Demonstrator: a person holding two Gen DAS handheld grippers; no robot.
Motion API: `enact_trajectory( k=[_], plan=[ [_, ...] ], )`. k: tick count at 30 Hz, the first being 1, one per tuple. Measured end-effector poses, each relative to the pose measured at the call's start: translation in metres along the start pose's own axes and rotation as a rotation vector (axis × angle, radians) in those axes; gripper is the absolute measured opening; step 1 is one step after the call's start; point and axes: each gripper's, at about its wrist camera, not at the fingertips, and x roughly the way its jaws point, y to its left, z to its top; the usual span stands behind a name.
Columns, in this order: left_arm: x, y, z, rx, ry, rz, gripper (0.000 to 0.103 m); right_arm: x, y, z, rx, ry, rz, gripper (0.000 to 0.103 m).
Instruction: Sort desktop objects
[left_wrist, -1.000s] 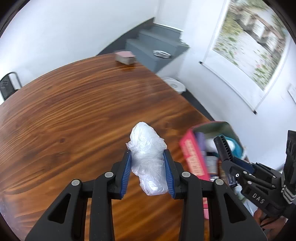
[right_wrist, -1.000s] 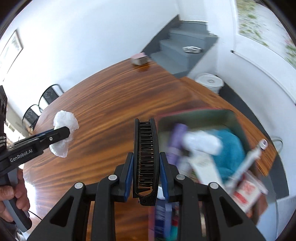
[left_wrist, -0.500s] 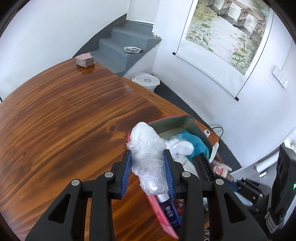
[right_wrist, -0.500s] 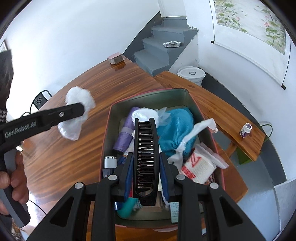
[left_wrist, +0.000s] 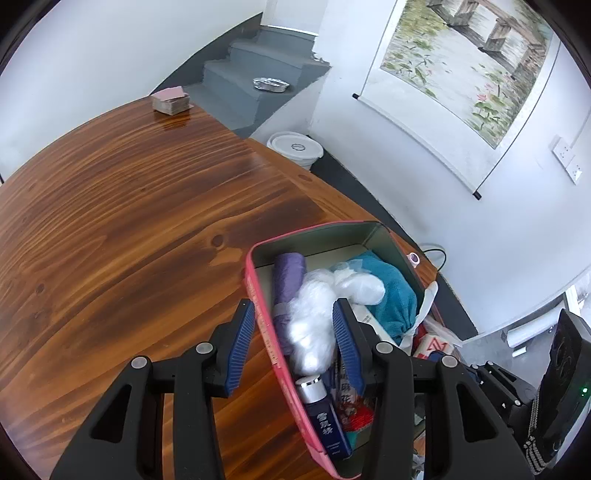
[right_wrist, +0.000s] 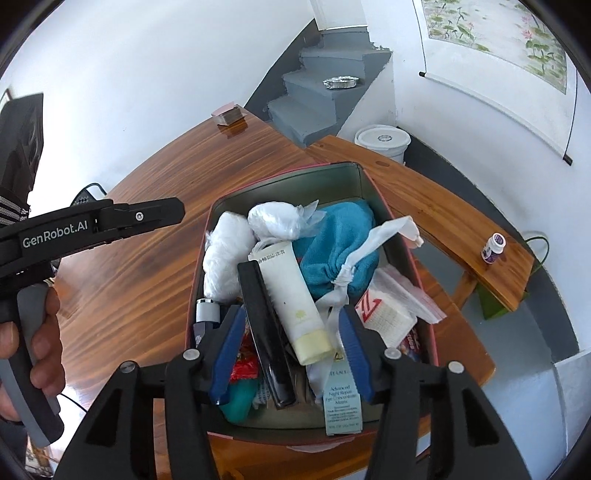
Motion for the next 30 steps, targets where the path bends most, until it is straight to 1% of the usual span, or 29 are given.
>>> enact_trajectory(
  k=[2, 4, 7, 9, 11, 13, 14, 16, 17, 18, 23, 27, 30],
  plan=[
    [-0.004, 0.001, -0.002, 0.006, -0.008, 0.017, 0.048, -0.002, 0.001, -0.002, -0.009, 0.003, 0.004, 0.062],
    [-0.011, 0.0, -0.004, 0.029, -0.029, 0.058, 0.048, -0.005, 0.003, -0.003, -0.019, 0.003, 0.008, 0.07],
    [-0.022, -0.004, -0.006, 0.06, -0.067, 0.12, 0.048, -0.008, 0.007, -0.006, -0.043, 0.011, 0.022, 0.073],
    [-0.029, -0.006, -0.006, 0.065, -0.083, 0.143, 0.049, -0.008, 0.009, -0.011, -0.048, 0.036, 0.061, 0.073],
    [-0.034, -0.007, -0.007, 0.062, -0.092, 0.158, 0.06, -0.006, 0.01, -0.016, -0.041, 0.06, 0.105, 0.073],
    [-0.042, -0.01, -0.009, 0.067, -0.115, 0.175, 0.062, -0.006, 0.011, -0.019, -0.032, 0.074, 0.136, 0.073],
    [-0.045, -0.012, -0.009, 0.071, -0.121, 0.178, 0.062, -0.008, 0.011, -0.021, -0.032, 0.074, 0.138, 0.073],
    [-0.052, -0.016, -0.01, 0.08, -0.136, 0.187, 0.062, -0.012, 0.013, -0.023, -0.047, 0.067, 0.123, 0.074],
    [-0.055, -0.018, -0.011, 0.081, -0.142, 0.193, 0.062, -0.015, 0.014, -0.023, -0.059, 0.061, 0.111, 0.076],
    [-0.058, -0.02, -0.011, 0.08, -0.149, 0.2, 0.062, -0.018, 0.014, -0.024, -0.066, 0.054, 0.101, 0.08],
    [-0.067, -0.032, -0.014, 0.081, -0.156, 0.218, 0.07, -0.036, 0.014, -0.022, -0.102, 0.015, 0.027, 0.083],
    [-0.071, -0.049, -0.018, 0.121, -0.19, 0.309, 0.072, -0.048, 0.009, -0.022, -0.1, -0.007, -0.015, 0.085],
    [-0.072, -0.06, -0.019, 0.151, -0.19, 0.341, 0.072, -0.051, 0.003, -0.022, -0.084, -0.012, -0.036, 0.085]
  ],
)
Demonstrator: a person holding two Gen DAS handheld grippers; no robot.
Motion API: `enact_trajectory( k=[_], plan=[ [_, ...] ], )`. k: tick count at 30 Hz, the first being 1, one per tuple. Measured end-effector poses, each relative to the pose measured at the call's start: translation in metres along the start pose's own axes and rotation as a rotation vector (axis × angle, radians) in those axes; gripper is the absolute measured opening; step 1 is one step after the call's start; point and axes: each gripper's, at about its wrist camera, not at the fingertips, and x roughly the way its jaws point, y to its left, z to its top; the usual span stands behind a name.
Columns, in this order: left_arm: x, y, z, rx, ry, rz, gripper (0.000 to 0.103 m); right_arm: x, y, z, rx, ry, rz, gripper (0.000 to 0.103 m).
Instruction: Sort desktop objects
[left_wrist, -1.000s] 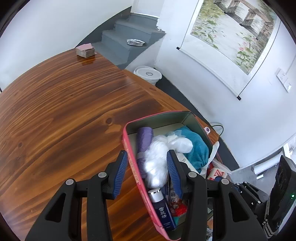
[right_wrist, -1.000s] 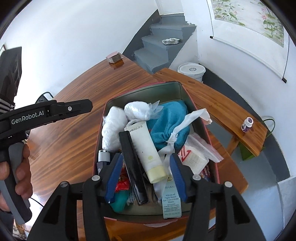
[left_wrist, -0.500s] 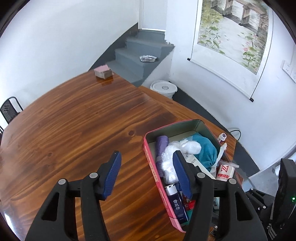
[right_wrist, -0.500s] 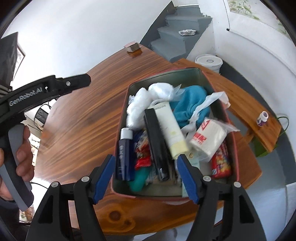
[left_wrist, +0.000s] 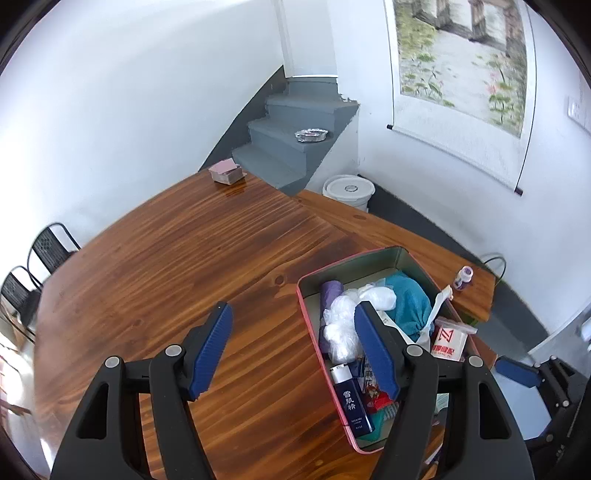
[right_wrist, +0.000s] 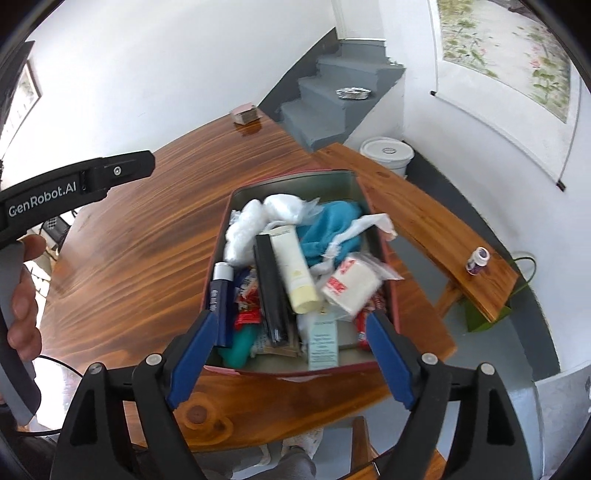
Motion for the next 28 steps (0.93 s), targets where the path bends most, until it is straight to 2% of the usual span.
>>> enact_trajectory(
  k=[5, 10, 17, 20, 24, 28],
  plan=[
    [-0.002, -0.013, -0.002, 0.012, 0.03, -0.057, 0.072, 0.001, -0.012, -0.004, 0.037, 0.01, -0.017, 0.086],
    [-0.002, -0.026, -0.005, 0.044, 0.035, -0.034, 0.072, 0.003, -0.02, -0.005, 0.049, 0.016, -0.023, 0.086],
    [0.001, -0.031, -0.004, 0.044, 0.041, -0.045, 0.072, 0.005, -0.021, -0.005, 0.044, 0.018, -0.03, 0.086],
    [0.005, -0.032, -0.004, 0.034, 0.057, -0.071, 0.072, 0.005, -0.023, -0.005, 0.043, 0.018, -0.042, 0.086],
    [0.009, -0.028, -0.005, -0.005, 0.071, -0.146, 0.072, 0.006, -0.026, -0.006, 0.052, 0.023, -0.053, 0.086],
    [0.013, -0.026, -0.006, -0.015, 0.085, -0.157, 0.072, 0.007, -0.025, -0.005, 0.056, 0.023, -0.058, 0.086]
  ],
)
